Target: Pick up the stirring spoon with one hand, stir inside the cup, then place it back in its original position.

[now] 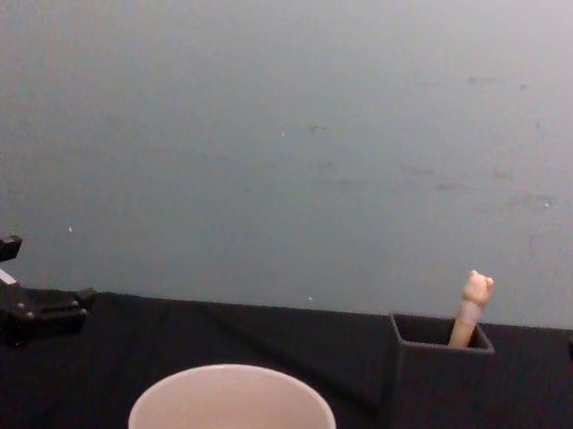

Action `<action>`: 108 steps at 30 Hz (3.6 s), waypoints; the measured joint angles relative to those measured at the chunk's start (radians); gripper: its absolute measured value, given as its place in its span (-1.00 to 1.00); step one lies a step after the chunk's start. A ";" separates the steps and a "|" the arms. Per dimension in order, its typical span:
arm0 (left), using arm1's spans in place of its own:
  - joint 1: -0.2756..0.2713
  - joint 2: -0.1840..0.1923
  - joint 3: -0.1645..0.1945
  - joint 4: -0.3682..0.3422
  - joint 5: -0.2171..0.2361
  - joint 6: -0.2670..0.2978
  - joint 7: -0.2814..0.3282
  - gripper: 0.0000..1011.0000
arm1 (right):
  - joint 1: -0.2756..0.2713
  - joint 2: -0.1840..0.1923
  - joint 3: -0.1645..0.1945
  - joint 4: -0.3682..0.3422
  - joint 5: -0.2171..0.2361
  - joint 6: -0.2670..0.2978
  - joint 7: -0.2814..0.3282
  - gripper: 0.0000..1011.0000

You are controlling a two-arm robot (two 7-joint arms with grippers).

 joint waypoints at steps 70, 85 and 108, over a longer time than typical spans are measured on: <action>0.000 0.000 0.000 0.000 0.000 0.000 0.000 0.98 | -0.025 -0.003 0.036 -0.041 0.044 -0.008 0.048 0.98; 0.000 0.000 0.000 0.000 0.000 0.000 0.000 0.98 | -0.103 0.004 0.121 -0.200 0.329 0.116 0.277 0.98; 0.000 0.000 0.000 0.000 0.000 0.000 0.000 0.98 | 0.037 -0.146 0.063 -0.067 0.302 0.242 0.337 0.98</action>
